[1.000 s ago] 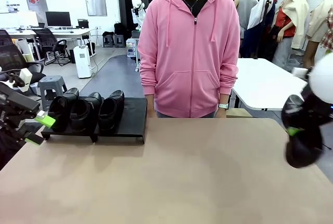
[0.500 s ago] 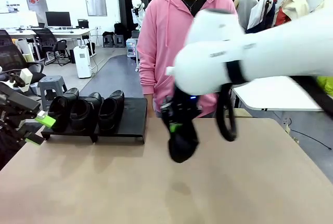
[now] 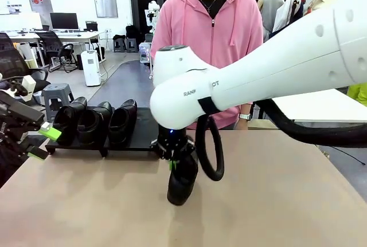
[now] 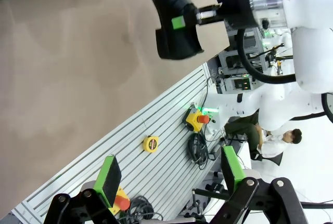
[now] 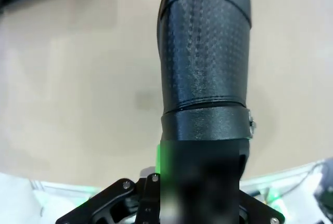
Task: Organize the shoes by placing them on the stand.
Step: Pick up one Shoe and place it in the middle of the table.
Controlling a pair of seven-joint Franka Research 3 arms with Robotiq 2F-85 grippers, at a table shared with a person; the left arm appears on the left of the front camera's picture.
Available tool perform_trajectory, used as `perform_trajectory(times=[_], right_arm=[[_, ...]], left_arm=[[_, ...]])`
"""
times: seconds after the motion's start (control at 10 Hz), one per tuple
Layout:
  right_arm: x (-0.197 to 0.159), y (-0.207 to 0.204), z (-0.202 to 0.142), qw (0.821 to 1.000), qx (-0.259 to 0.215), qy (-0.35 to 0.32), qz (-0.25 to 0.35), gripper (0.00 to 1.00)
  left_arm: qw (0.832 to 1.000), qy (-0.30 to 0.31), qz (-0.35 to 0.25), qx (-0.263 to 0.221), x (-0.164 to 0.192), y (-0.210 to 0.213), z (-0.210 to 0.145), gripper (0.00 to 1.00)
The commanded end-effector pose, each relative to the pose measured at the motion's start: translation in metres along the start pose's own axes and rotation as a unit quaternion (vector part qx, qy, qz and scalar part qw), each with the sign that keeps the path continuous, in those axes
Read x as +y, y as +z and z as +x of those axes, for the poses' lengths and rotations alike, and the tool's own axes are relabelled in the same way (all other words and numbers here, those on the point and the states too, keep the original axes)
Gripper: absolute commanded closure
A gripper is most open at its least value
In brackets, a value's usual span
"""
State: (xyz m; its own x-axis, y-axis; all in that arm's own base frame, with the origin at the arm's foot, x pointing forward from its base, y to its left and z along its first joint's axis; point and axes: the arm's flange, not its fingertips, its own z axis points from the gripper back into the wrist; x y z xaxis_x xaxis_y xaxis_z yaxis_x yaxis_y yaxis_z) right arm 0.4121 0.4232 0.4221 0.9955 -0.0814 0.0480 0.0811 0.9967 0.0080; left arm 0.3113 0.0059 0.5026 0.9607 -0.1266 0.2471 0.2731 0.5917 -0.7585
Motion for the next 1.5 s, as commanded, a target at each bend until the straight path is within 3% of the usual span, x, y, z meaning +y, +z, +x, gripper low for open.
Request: perform_trajectory(times=[0.0,0.1,0.4,0.9,1.0,1.1,1.4], right_arm=[[0.009,0.006,-0.007,0.998,0.059,0.012,-0.005,1.0],[0.0,0.0,0.0,1.0,0.0,0.0,0.0,1.0],[0.0,0.0,0.0,1.0,0.0,0.0,0.0,1.0],[0.025,-0.054,0.002,0.996,0.059,0.05,-0.039,1.0],[0.023,-0.052,0.001,0.995,0.059,0.067,-0.038,0.41],[0.024,-0.051,-0.001,0.995,0.063,0.076,-0.036,0.0],[-0.003,-0.028,-0.013,0.993,0.066,0.093,-0.004,0.0]], left_arm=[[1.0,-0.01,-0.014,-0.005,0.0,0.001,0.0,0.0],[1.0,-0.01,-0.014,-0.005,0.0,0.001,0.0,0.0],[1.0,-0.01,-0.014,-0.005,0.0,0.001,0.0,0.0],[1.0,-0.01,-0.014,-0.005,0.0,0.001,0.0,0.0],[1.0,-0.01,-0.014,-0.005,0.0,0.001,0.0,0.0],[1.0,-0.01,-0.014,-0.005,0.0,0.001,0.0,0.0],[1.0,-0.01,-0.014,-0.005,0.0,0.001,0.0,0.0]])
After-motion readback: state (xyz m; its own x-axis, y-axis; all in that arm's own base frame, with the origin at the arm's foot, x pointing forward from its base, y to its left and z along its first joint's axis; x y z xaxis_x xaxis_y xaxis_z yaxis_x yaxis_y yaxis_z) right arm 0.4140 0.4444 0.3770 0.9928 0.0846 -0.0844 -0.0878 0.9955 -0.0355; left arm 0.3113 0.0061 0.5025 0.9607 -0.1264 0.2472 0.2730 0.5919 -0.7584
